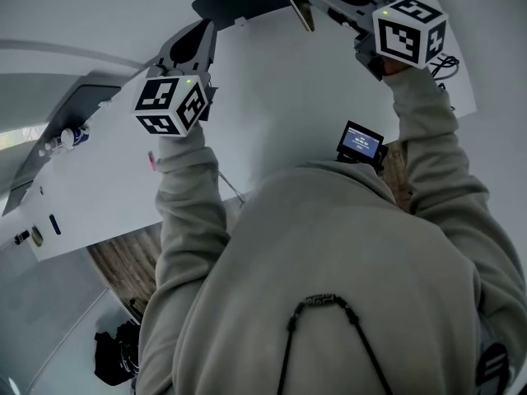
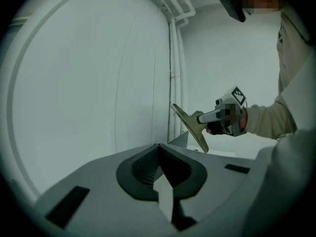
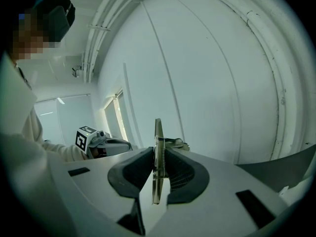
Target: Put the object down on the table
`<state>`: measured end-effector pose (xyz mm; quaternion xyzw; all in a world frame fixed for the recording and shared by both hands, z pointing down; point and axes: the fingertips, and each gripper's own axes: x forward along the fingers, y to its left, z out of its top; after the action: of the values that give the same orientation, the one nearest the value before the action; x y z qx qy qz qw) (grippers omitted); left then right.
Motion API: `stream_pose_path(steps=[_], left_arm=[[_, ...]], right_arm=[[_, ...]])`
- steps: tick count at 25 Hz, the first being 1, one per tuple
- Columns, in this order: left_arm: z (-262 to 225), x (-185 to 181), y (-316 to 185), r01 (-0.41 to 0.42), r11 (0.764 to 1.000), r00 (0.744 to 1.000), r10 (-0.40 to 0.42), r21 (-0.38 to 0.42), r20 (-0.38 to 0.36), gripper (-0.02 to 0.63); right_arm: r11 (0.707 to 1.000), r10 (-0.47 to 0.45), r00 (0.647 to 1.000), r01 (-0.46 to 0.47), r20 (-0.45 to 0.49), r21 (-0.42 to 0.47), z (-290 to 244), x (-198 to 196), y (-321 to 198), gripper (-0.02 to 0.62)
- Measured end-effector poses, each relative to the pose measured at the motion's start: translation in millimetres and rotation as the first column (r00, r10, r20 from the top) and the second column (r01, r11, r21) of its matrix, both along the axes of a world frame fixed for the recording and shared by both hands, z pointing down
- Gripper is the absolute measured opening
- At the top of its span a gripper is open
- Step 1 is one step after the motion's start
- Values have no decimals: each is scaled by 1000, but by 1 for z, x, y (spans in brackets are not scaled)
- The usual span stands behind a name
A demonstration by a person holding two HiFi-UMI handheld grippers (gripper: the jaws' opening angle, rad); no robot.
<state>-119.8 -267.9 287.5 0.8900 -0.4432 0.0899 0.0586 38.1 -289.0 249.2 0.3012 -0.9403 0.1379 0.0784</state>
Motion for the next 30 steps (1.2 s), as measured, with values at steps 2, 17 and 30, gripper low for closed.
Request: stream_pose_path(steps=[2,17,30], left_arm=[[-8,0,3,3,1000,999,-3,0,-34,3],[-19,7,14,-32,999,992,32,5,-123,3],[2,4,12,-31,999,989,24,-44,-144,3]], right_arm=[[1000,-8,1000,8,0,1,-4,-2,2,91],[1000,11,1000,-10,22,-25,-8,1,1,91],[997,10,999,-6,48,-80,5,2,-3,89]])
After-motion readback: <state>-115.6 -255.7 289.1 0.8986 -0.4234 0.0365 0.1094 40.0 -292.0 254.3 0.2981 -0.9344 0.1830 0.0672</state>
